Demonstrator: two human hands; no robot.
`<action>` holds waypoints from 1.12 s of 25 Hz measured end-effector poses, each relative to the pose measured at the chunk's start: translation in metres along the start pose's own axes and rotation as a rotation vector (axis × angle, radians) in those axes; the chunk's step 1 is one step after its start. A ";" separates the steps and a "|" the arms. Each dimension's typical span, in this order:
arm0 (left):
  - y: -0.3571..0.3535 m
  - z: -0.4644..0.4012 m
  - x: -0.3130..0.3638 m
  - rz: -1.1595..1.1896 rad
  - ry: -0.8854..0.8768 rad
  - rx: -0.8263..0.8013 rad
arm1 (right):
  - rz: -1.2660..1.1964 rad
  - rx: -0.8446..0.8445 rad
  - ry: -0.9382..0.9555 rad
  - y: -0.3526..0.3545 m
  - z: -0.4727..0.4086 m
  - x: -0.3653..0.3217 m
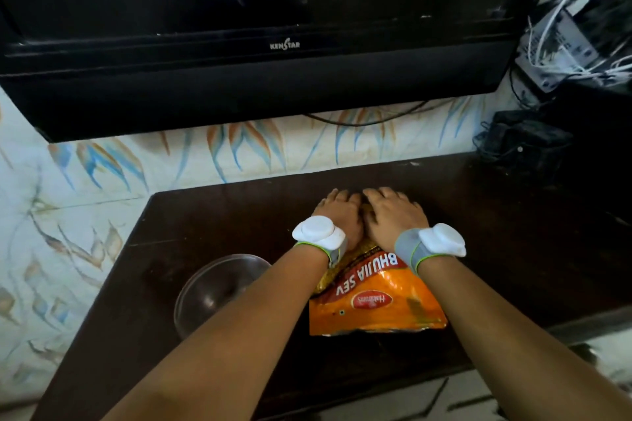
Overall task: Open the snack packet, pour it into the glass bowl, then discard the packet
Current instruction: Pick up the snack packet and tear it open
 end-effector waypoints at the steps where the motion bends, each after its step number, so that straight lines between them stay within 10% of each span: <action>1: 0.002 0.005 0.003 -0.012 -0.004 0.014 | -0.003 0.014 0.010 0.000 0.002 -0.001; 28: -0.023 0.174 0.055 -0.367 -0.309 -0.098 | -0.160 -0.102 -0.004 -0.062 0.127 -0.006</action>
Point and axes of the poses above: each hand's wrist, its own z-axis away from the middle knuckle, its own y-axis out of the back of the hand, x = y × z, the point moved 8 cm from there along -z, towards the middle knuckle, and after that the axes turned 5 degrees about y, right-handed, at the moved point
